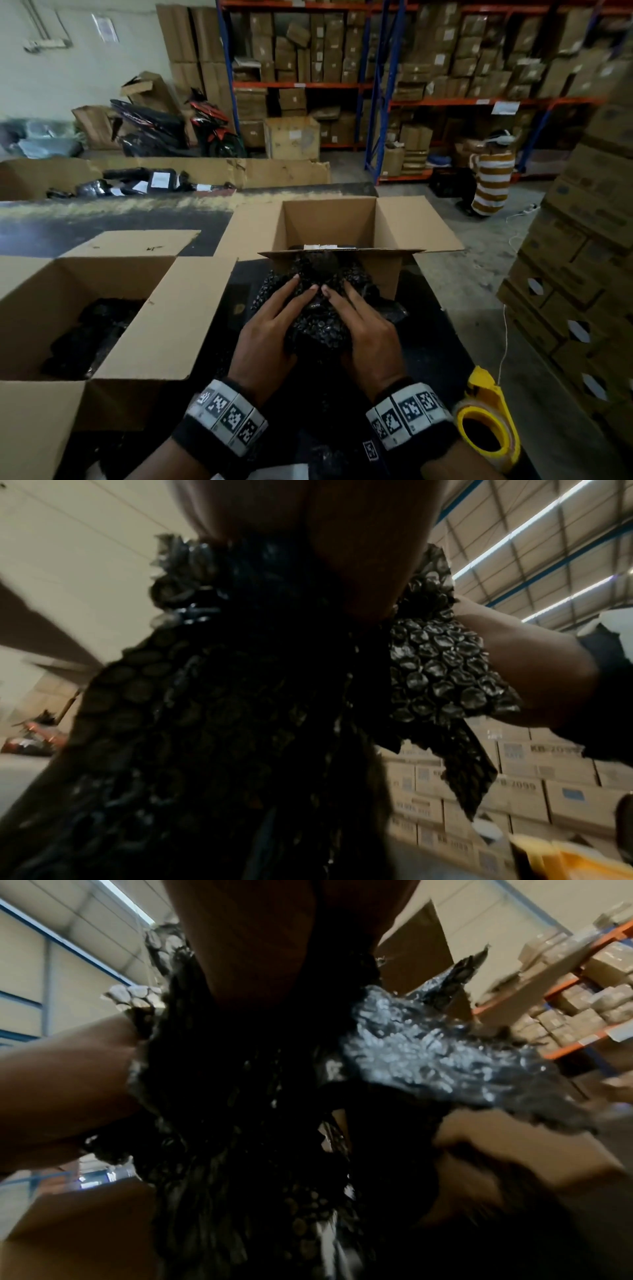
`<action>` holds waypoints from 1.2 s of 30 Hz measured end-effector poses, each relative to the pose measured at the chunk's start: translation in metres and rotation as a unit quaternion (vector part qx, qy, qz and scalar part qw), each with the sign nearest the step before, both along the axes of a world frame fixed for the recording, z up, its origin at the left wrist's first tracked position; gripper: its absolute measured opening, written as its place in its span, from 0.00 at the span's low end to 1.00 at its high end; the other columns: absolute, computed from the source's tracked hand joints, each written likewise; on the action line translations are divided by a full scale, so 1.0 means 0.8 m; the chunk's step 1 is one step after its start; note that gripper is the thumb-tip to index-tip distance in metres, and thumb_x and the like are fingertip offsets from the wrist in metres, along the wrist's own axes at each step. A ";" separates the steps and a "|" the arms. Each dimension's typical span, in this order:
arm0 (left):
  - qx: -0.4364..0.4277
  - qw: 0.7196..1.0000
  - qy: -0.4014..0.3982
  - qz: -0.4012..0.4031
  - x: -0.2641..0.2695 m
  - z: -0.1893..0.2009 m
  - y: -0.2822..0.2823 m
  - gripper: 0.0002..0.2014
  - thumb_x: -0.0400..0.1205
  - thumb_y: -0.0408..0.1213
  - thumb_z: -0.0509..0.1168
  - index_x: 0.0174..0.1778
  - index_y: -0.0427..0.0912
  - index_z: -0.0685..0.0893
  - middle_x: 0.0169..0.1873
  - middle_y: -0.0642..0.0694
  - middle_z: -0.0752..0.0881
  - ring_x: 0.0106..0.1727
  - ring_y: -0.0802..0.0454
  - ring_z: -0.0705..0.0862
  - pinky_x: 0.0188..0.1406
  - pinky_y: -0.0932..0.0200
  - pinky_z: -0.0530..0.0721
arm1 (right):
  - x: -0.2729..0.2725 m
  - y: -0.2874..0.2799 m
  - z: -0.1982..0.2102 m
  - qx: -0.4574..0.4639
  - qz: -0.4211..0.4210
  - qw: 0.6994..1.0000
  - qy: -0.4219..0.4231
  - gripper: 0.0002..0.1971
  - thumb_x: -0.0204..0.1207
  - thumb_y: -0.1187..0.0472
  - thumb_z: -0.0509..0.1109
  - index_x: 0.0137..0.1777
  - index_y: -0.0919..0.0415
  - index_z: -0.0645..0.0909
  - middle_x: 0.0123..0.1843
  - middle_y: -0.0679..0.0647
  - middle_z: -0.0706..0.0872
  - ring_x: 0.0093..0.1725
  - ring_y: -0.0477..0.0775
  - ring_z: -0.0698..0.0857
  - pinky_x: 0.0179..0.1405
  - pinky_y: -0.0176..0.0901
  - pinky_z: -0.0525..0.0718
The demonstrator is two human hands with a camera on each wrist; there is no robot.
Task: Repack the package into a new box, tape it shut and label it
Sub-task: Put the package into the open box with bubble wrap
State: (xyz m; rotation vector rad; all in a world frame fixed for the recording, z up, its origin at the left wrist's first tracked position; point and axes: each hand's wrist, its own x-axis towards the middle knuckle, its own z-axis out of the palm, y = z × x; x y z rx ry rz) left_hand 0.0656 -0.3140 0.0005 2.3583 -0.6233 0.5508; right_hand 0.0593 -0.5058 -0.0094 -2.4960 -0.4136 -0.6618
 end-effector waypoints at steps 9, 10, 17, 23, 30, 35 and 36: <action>-0.032 0.995 -0.092 -0.002 0.009 0.141 0.003 0.41 0.72 0.29 0.80 0.82 0.55 0.77 0.83 0.52 0.73 0.81 0.54 0.75 0.78 0.56 0.78 | 0.014 0.000 0.140 0.004 0.013 0.995 -0.098 0.36 0.76 0.56 0.76 0.84 0.45 0.70 0.84 0.54 0.74 0.75 0.58 0.82 0.68 0.56 0.85; -0.035 0.995 -0.097 -0.006 0.013 0.158 0.003 0.40 0.73 0.30 0.79 0.81 0.55 0.77 0.83 0.52 0.73 0.81 0.54 0.75 0.78 0.54 0.78 | 0.019 0.000 0.156 0.001 0.014 0.994 -0.107 0.36 0.76 0.54 0.76 0.84 0.45 0.70 0.84 0.54 0.74 0.75 0.57 0.82 0.69 0.55 0.85; -0.018 0.992 -0.126 0.006 0.090 0.243 -0.008 0.35 0.74 0.33 0.77 0.79 0.53 0.79 0.80 0.48 0.76 0.78 0.49 0.79 0.74 0.44 0.82 | 0.096 -0.008 0.248 -0.021 -0.008 0.990 -0.137 0.31 0.76 0.59 0.72 0.81 0.51 0.75 0.79 0.55 0.80 0.78 0.55 0.79 0.78 0.52 0.77; 0.001 0.990 -0.140 0.007 0.194 0.262 -0.028 0.33 0.75 0.33 0.76 0.78 0.55 0.80 0.77 0.49 0.79 0.75 0.48 0.81 0.74 0.44 0.82 | 0.190 -0.025 0.274 -0.022 -0.011 0.986 -0.163 0.26 0.74 0.61 0.72 0.74 0.55 0.81 0.70 0.54 0.87 0.68 0.58 0.86 0.69 0.57 0.84; -0.005 0.990 -0.137 0.009 0.277 0.251 -0.047 0.33 0.76 0.28 0.74 0.79 0.49 0.79 0.77 0.43 0.79 0.77 0.46 0.79 0.76 0.58 0.75 | 0.274 -0.040 0.270 -0.016 -0.014 0.989 -0.146 0.25 0.74 0.60 0.72 0.73 0.56 0.83 0.70 0.55 0.88 0.68 0.57 0.87 0.71 0.54 0.83; 0.040 0.998 -0.040 0.015 0.314 0.187 -0.052 0.31 0.76 0.29 0.74 0.78 0.49 0.80 0.75 0.43 0.80 0.73 0.43 0.81 0.75 0.51 0.79 | 0.306 -0.048 0.207 -0.040 0.002 0.998 -0.054 0.28 0.70 0.58 0.78 0.72 0.56 0.83 0.68 0.56 0.89 0.66 0.59 0.88 0.70 0.52 0.84; 0.062 0.998 -0.019 0.014 0.317 0.172 -0.053 0.32 0.76 0.29 0.74 0.77 0.50 0.80 0.74 0.44 0.80 0.72 0.43 0.82 0.74 0.48 0.81 | 0.313 -0.051 0.190 -0.051 0.008 0.998 -0.025 0.27 0.70 0.57 0.78 0.71 0.54 0.83 0.67 0.55 0.89 0.65 0.59 0.88 0.68 0.53 0.85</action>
